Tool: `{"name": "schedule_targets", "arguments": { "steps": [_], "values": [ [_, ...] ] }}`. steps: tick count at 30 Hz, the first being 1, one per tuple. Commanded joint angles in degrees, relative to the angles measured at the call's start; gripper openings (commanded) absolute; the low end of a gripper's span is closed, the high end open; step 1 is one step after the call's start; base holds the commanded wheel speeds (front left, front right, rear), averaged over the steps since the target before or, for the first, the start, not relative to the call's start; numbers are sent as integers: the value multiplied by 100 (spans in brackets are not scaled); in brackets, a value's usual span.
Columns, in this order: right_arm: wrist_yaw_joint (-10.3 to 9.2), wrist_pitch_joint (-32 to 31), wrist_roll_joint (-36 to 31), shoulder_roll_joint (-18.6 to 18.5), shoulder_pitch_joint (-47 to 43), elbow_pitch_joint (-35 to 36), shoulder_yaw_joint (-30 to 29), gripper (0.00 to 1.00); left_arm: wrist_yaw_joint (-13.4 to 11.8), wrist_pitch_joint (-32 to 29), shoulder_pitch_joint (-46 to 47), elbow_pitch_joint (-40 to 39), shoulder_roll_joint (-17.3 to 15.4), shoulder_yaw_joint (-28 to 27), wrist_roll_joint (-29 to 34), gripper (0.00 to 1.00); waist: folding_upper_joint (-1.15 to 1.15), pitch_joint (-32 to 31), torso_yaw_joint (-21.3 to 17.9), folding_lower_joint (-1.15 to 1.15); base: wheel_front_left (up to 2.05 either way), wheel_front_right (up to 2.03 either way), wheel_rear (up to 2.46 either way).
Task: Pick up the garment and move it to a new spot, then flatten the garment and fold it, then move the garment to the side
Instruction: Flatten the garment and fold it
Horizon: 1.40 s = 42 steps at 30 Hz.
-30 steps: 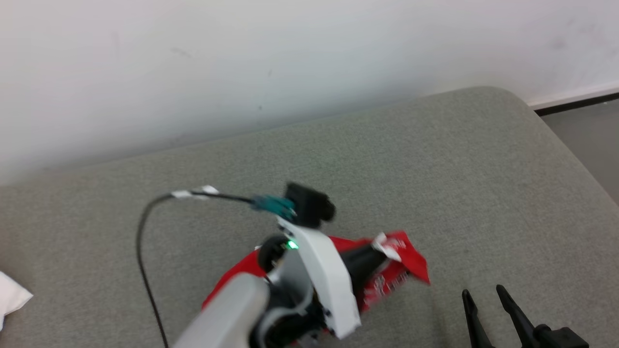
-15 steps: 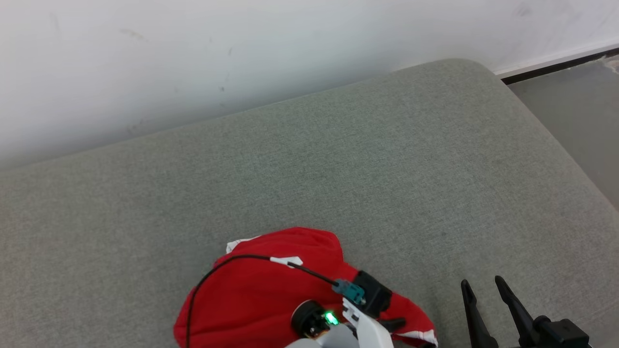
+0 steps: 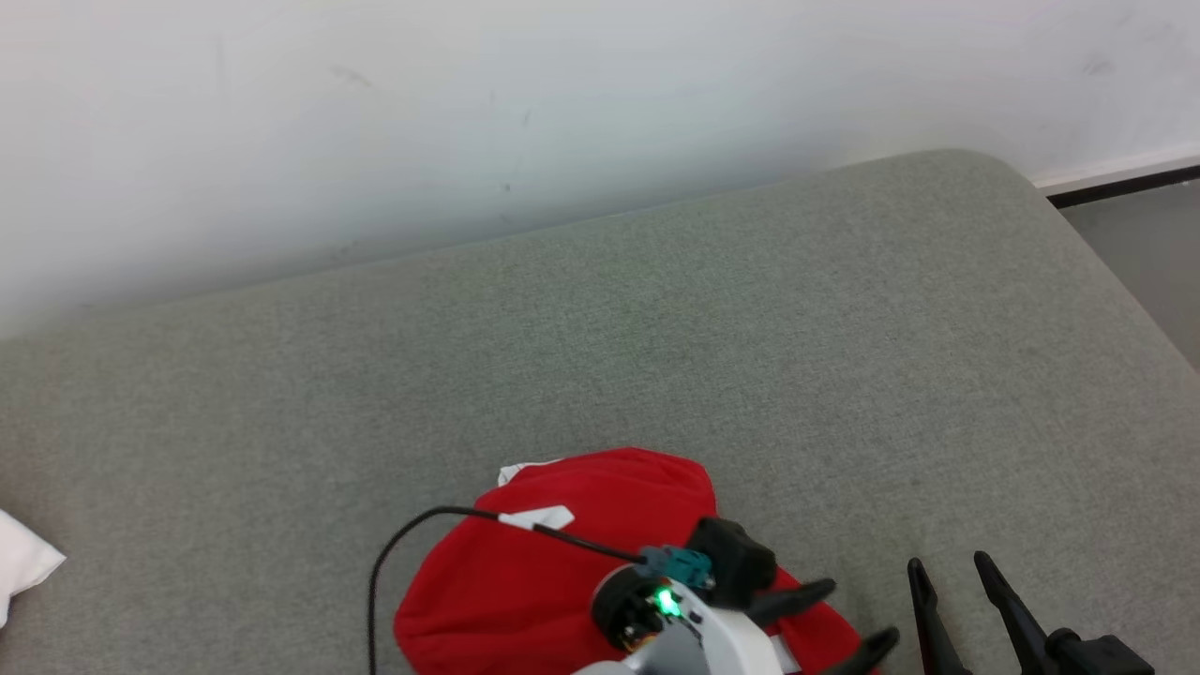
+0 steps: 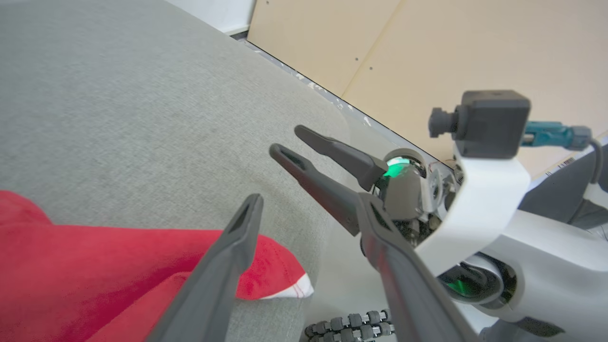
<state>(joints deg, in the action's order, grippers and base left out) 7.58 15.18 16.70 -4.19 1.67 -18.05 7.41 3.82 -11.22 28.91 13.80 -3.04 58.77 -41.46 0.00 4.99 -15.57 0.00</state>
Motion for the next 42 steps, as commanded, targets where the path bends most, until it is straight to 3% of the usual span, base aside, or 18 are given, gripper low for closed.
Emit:
{"name": "schedule_targets", "arguments": {
  "steps": [1, 13, 20, 26, 31, 38, 42],
  "values": [
    [-17, -6, -32, -52, -93, 29, -19, 100, -122, 175, -90, -98, -165, -147, -13, 100, 0, -93, 99, 0, 0, 0, 0],
    [-17, -6, -127, -200, -402, 226, -272, 100, -1092, 1765, -932, -598, -1007, -1279, 185, 100, 0, -477, 554, 0, 0, 0, 0],
    [-17, -6, -206, -266, -527, 288, -383, 100, -1455, 2500, -1630, -532, -1385, -1679, 377, 100, 0, -658, 864, 0, 0, 0, 0],
    [-17, -6, -231, -249, -567, 338, -456, 100, -1599, 2649, -2232, -671, -1465, -2268, 621, 100, 0, -722, 1056, 0, 0, 0, 0],
    [-17, -6, -276, -209, -613, 348, -450, 100, -1379, 2635, -3123, -983, -1159, -3232, 1210, 100, 0, -749, 1168, 0, 0, 0, 0],
    [-17, -6, -243, -180, -636, 287, -395, 100, -536, 2637, -4020, -929, -499, -4337, 1997, 100, 0, -791, 1254, 0, 0, 0, 0],
    [-17, -6, -233, -176, -640, 260, -376, 100, -179, 2637, -4214, -888, -217, -4783, 2360, 100, 0, -810, 1281, 0, 0, 0, 0]
  ]
}}
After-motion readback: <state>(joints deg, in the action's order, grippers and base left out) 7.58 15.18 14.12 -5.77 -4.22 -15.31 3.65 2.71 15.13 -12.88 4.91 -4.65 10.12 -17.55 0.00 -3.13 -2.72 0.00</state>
